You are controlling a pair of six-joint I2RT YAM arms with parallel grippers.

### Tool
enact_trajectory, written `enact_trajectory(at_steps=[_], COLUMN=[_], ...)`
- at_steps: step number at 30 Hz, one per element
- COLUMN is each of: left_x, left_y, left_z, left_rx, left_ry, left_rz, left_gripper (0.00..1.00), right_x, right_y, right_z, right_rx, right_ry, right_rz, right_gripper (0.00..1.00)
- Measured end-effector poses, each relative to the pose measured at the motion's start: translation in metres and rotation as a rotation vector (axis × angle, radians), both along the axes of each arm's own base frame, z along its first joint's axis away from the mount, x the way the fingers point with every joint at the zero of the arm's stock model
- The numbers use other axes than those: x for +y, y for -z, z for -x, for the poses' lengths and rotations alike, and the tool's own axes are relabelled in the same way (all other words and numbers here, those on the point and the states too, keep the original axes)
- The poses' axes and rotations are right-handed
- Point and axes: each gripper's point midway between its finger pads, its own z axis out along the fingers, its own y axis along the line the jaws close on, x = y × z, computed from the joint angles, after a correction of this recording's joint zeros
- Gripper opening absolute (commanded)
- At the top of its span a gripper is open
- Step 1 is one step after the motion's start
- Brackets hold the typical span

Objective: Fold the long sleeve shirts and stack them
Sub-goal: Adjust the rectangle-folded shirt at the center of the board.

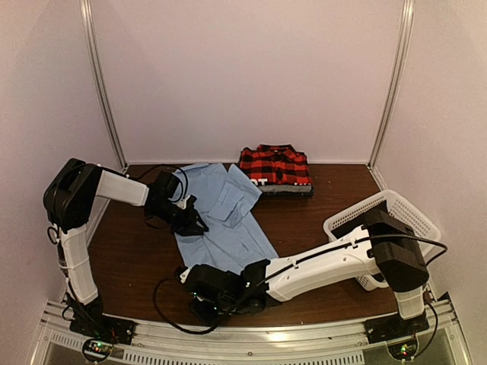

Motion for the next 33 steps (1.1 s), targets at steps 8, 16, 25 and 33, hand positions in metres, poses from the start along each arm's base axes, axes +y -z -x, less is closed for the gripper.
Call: enact_trajectory(at_steps=[8,16,25,33], left_x=[-0.001,-0.001,0.001,0.001], left_y=[0.0,0.0,0.001,0.001], left_z=[-0.001,-0.001,-0.002,-0.002], left_rx=[-0.003,-0.006,-0.011,-0.013], left_ry=[0.009,0.017,0.023,0.035], left_rz=[0.001,-0.001,-0.003,-0.006], left_gripper=[0.26,0.26,0.26,0.26], right_x=[-0.004,-0.009,-0.03,-0.031], right_y=[0.022,0.026,0.01,-0.002], right_z=[-0.003,-0.003,0.021,0.032], right_rx=[0.012,0.034,0.13,0.2], right_ry=[0.014,0.024,-0.042,-0.068], right_rz=[0.055,0.074,0.042,-0.004], right_gripper=[0.16,0.0,0.0,0.27])
